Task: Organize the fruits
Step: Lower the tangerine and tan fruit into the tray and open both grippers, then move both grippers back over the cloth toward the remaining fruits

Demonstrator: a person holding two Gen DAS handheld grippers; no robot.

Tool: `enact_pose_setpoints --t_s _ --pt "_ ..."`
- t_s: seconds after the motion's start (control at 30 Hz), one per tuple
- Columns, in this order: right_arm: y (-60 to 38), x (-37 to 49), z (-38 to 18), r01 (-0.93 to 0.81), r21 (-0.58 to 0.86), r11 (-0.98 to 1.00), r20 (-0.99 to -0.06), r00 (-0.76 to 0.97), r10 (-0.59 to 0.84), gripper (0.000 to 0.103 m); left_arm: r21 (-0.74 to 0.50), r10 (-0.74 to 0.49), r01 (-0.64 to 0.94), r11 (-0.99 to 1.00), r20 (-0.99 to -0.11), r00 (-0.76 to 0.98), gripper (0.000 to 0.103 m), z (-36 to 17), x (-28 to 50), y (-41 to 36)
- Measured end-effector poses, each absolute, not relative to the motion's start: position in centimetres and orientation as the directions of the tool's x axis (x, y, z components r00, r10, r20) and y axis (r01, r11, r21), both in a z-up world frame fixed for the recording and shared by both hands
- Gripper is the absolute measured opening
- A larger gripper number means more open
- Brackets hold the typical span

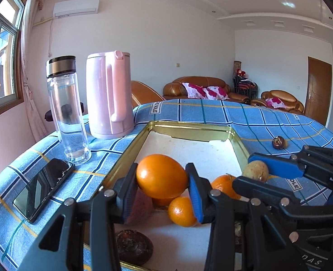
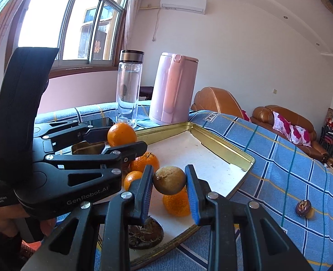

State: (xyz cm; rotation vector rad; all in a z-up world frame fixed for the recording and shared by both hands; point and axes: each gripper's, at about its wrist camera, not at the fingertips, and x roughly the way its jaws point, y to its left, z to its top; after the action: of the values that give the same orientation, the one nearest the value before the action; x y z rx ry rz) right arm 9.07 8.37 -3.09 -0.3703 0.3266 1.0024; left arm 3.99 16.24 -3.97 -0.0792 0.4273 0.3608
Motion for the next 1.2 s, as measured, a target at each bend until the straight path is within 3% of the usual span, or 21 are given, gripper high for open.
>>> enact_pose_setpoints --t_s 0.4,0.57,0.63,0.73,0.83,0.97,1.07,1.2 --pt "9.9 9.4 -3.9 -0.897 -0.13 0.423 -0.514 0.426 0.745 0.031 0.014 0.331 -0.367 0.93 -0.468 0.819 0.046 -4.7 4.3 16.9" --pt "9.8 9.5 -4.0 -0.898 -0.12 0.423 -0.517 0.42 0.746 0.037 0.026 0.341 -0.372 0.928 -0.463 0.818 0.047 -4.6 4.0 16.8" --pt "9.6 9.6 -4.0 -0.896 -0.117 0.428 -0.514 0.424 0.746 0.039 0.029 0.354 -0.384 0.923 -0.459 0.815 0.053 -4.5 3.9 16.8" --pt "8.8 9.6 -3.8 -0.889 -0.127 0.439 -0.502 0.439 0.745 0.043 0.007 0.359 -0.395 0.919 -0.434 0.826 0.072 -3.7 3.5 16.6" --pt "7.3 9.9 -3.2 -0.873 -0.155 0.463 -0.488 0.475 0.732 0.048 -0.011 0.341 -0.377 0.926 -0.405 0.848 0.077 -2.4 3.5 15.8" --pt "3.8 11.7 -1.4 -0.823 -0.179 0.538 -0.46 0.554 0.694 0.051 -0.022 0.305 -0.333 0.943 -0.352 0.885 0.094 0.0 3.9 13.3" --pt "0.1 13.9 0.2 -0.763 -0.171 0.624 -0.429 0.627 0.65 0.059 -0.016 0.255 -0.276 0.961 -0.332 0.908 0.097 1.3 5.1 10.8" --pt "-4.7 17.9 1.5 -0.652 -0.126 0.747 -0.425 0.716 0.553 0.061 -0.021 0.172 -0.192 0.981 -0.357 0.918 0.097 2.3 8.1 7.3"
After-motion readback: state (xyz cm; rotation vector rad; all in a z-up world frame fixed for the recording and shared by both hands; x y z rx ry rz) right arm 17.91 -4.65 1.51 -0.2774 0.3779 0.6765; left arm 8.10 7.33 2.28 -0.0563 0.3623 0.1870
